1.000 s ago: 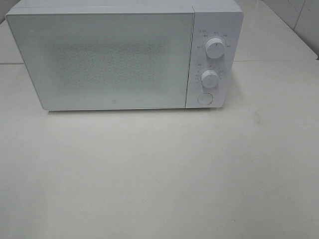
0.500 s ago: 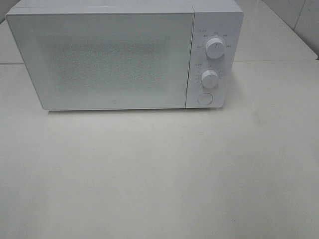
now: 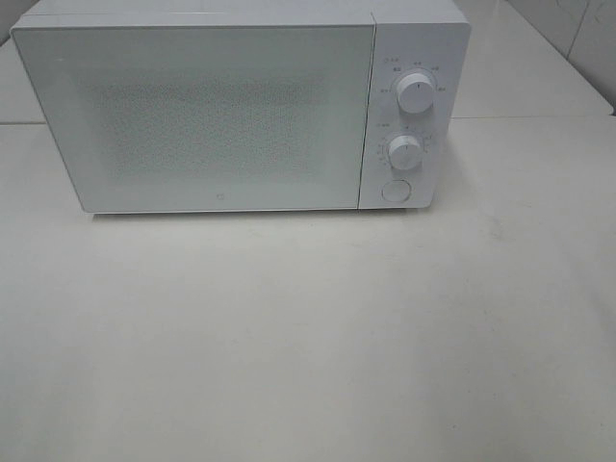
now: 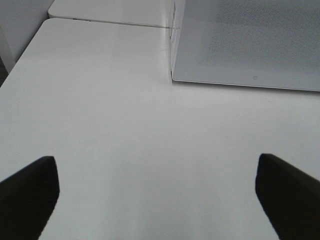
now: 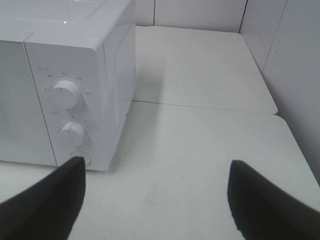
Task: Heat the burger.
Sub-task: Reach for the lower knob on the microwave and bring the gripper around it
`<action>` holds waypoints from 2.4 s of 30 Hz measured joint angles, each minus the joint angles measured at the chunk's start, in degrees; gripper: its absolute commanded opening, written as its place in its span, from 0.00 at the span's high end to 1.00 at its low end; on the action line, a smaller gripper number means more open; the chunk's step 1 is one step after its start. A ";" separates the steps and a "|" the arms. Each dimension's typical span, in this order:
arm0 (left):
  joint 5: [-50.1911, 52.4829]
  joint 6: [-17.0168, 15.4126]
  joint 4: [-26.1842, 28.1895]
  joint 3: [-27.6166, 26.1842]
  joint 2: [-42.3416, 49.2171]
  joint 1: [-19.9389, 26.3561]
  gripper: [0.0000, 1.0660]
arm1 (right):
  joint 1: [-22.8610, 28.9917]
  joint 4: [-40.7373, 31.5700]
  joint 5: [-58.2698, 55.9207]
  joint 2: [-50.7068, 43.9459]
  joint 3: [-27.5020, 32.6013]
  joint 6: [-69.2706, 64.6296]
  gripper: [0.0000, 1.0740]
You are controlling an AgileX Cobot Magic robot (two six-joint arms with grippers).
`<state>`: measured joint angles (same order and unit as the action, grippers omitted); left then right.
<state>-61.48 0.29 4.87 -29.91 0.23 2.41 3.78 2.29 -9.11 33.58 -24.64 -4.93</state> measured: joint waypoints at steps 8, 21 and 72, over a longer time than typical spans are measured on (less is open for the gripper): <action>0.00 -0.29 0.00 0.00 0.00 0.00 0.06 | 0.00 -0.11 15.30 10.71 1.55 0.00 0.29; 0.00 -0.29 0.00 0.00 0.00 0.00 0.06 | 0.00 -2.58 38.62 31.68 1.55 3.15 0.29; 0.00 -0.29 0.00 0.00 0.00 0.00 0.06 | 40.28 -54.32 75.69 67.32 -5.90 26.13 0.29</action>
<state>-61.48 0.00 4.87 -29.91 0.23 2.41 44.06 -52.02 66.58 100.90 -30.54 21.20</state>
